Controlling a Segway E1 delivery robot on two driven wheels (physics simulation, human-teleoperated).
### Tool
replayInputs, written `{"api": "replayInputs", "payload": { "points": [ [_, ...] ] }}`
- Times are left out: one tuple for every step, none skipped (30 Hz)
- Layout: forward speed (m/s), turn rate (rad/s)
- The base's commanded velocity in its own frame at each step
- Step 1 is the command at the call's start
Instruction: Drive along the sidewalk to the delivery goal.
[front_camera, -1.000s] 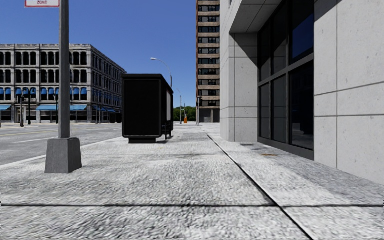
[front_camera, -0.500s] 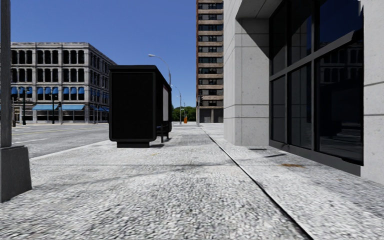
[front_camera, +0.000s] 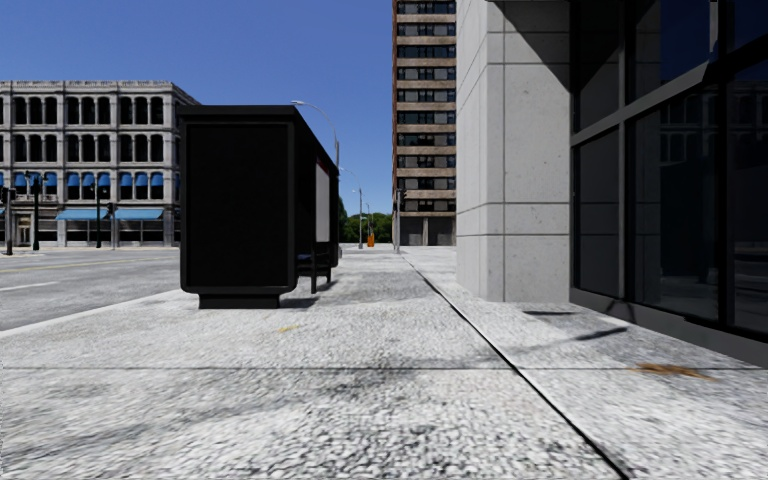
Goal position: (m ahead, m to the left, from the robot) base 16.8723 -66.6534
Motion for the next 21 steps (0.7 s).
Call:
{"api": "replayInputs", "payload": {
  "points": [
    [2.00, 0.00],
    [2.00, 0.00],
    [2.00, 0.00],
    [2.00, 0.00],
    [2.00, 0.00],
    [2.00, 0.00],
    [2.00, 0.00],
    [2.00, 0.00],
    [2.00, 0.00],
    [2.00, 0.00],
    [2.00, 0.00],
    [2.00, 0.00],
    [2.00, 0.00],
    [2.00, 0.00],
    [2.00, 0.00],
    [2.00, 0.00],
    [2.00, 0.00],
    [2.00, 0.00],
    [2.00, 0.00],
    [2.00, 0.00],
    [2.00, 0.00]
  ]
}}
